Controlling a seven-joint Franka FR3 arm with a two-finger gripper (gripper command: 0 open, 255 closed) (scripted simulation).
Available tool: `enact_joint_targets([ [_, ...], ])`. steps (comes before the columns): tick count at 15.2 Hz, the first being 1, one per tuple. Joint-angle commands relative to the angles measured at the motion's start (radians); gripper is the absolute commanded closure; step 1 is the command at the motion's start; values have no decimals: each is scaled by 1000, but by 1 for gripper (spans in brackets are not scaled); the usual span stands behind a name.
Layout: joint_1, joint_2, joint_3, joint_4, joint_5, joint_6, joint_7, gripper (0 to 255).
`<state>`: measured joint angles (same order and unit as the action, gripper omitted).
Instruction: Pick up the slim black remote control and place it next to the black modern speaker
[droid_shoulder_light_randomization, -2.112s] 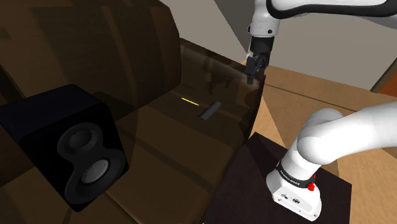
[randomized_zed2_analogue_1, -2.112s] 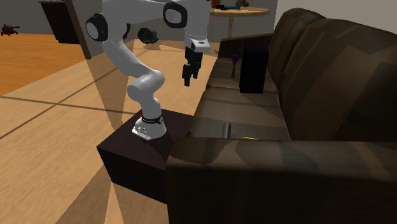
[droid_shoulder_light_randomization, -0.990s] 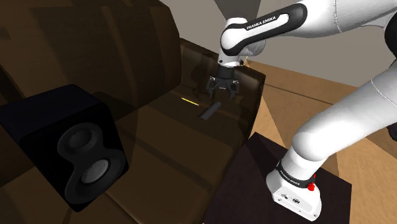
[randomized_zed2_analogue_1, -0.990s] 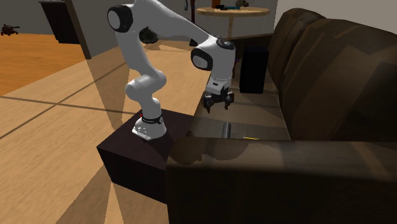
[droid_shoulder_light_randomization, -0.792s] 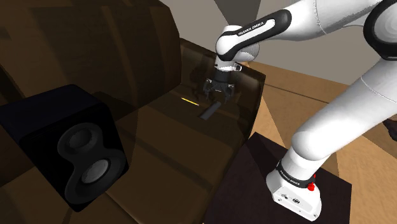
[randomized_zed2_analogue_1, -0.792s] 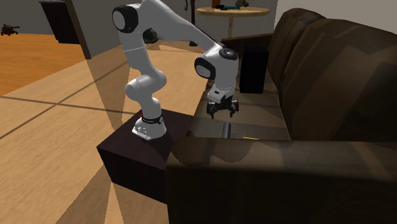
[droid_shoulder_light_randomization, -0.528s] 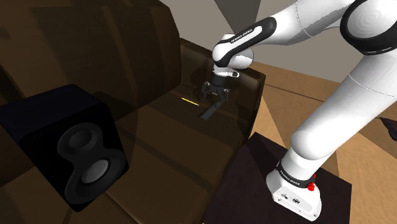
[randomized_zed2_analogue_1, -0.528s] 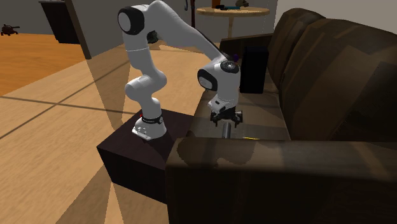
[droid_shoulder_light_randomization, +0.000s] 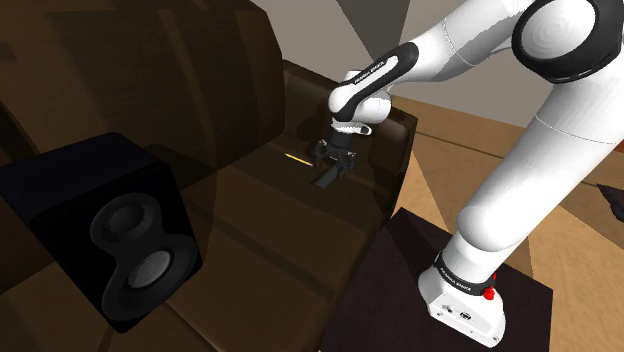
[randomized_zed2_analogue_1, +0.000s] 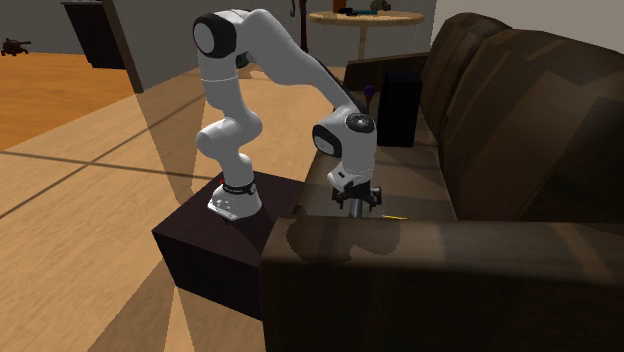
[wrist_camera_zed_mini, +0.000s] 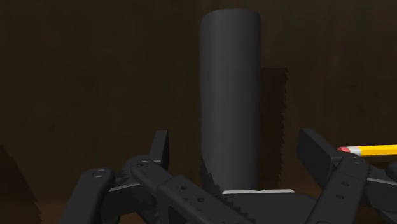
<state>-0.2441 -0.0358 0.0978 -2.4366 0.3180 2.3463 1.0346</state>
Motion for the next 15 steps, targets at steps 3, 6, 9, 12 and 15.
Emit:
enact_joint_targets([
  [3,1,9,0,-4,3,13,-3,0],
  [6,1,9,0,-4,3,13,-3,0],
  [9,1,9,0,-4,3,12,-3,255],
  [12,1,7,1,-5,3,13,-3,255],
  [15,1,6,1,-5,3,11,-3,255],
])
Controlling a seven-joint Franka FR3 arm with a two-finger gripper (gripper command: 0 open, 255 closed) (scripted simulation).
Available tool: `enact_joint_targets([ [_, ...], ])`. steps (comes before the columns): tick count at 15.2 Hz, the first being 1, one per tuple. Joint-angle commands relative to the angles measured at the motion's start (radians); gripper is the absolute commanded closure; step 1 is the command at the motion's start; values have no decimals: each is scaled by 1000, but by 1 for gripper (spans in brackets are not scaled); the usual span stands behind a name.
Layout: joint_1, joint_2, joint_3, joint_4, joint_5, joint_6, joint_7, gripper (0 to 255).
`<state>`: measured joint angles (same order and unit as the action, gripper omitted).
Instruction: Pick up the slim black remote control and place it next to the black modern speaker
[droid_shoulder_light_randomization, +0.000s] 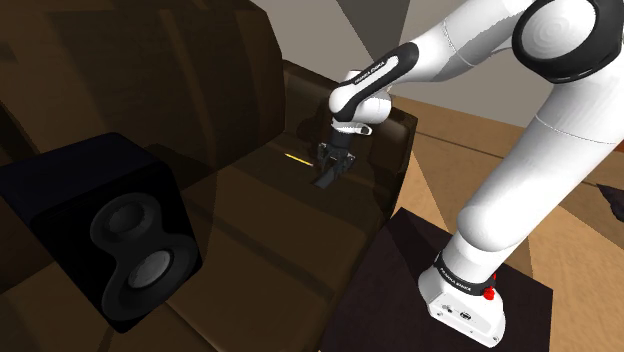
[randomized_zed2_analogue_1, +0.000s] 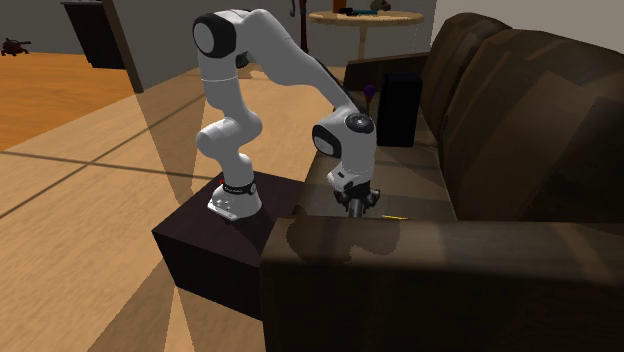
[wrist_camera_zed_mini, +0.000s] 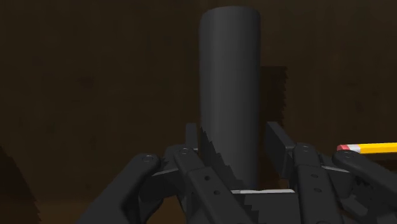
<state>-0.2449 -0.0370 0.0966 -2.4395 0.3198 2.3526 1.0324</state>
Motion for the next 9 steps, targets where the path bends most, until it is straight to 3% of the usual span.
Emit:
enact_joint_targets([
  [1,1,7,2,-2,1,5,-1,255],
  [9,-3,-58,-2,30,-19,-90,26,255],
])
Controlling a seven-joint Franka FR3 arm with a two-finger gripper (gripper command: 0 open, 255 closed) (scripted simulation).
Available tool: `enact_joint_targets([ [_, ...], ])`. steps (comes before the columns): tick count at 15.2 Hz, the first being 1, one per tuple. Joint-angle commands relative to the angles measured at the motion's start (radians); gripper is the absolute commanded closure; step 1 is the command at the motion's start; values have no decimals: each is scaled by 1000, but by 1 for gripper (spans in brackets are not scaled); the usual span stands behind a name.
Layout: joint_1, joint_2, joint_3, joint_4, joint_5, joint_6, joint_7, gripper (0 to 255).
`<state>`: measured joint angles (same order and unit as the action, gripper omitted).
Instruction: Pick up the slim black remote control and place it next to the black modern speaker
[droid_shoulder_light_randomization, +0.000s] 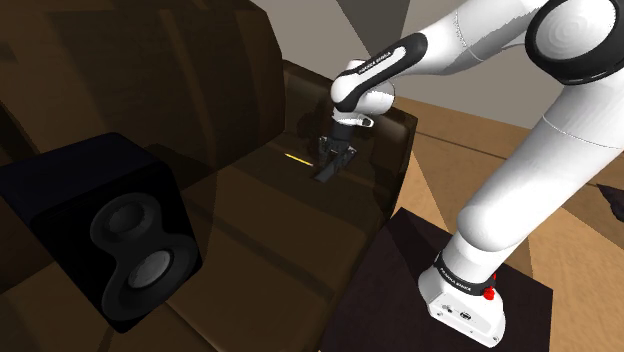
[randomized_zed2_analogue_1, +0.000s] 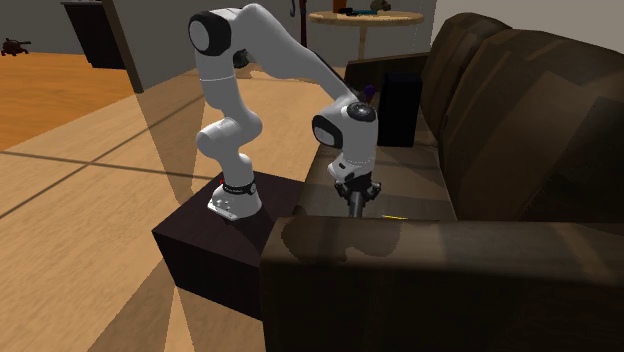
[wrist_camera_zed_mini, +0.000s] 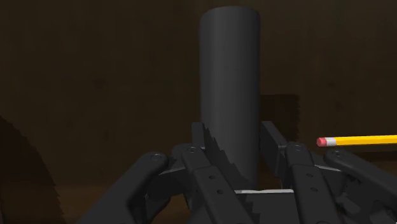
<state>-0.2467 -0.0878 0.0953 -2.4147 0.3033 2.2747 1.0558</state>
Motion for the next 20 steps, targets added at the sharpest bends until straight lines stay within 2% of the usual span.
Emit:
enact_joint_targets([
  [1,-1,-16,-1,10,-5,-26,6,255],
  [20,-11,-139,-11,151,-40,-285,66,255],
])
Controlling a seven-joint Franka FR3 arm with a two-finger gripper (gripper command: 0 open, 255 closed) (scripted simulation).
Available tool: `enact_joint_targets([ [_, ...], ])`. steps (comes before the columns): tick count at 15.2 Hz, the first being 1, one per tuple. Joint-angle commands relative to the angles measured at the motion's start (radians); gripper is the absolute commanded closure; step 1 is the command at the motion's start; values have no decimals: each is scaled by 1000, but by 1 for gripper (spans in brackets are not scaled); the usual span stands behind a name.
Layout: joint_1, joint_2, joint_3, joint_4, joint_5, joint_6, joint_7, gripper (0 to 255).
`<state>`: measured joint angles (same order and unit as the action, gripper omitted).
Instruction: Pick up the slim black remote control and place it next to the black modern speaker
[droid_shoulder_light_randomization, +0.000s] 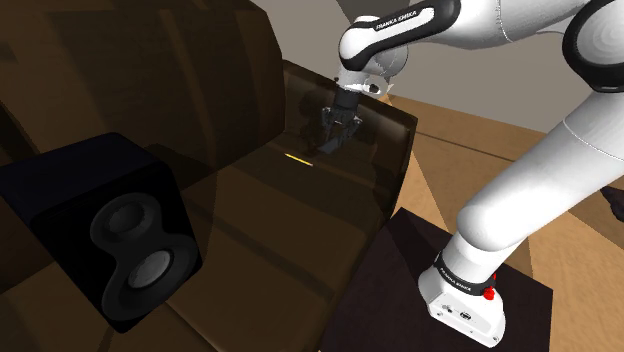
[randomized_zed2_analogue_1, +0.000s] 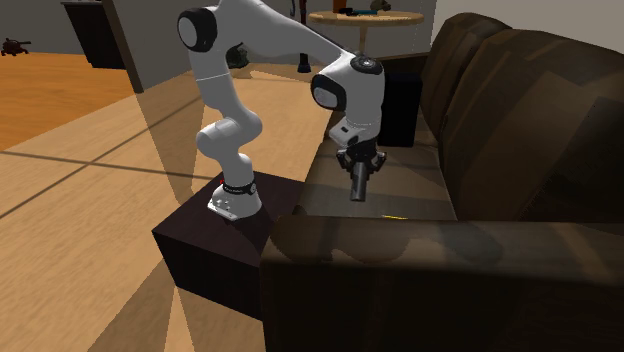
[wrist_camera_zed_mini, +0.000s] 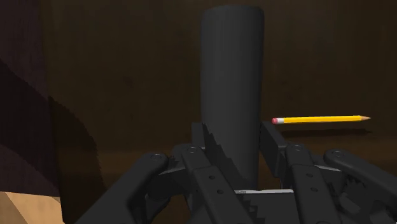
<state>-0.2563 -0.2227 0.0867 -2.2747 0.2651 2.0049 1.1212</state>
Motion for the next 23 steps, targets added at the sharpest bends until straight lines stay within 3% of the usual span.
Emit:
enact_joint_targets([
  [1,-2,-8,-3,21,-4,-29,4,255],
  [23,-8,-43,-15,281,-25,-319,62,255],
])
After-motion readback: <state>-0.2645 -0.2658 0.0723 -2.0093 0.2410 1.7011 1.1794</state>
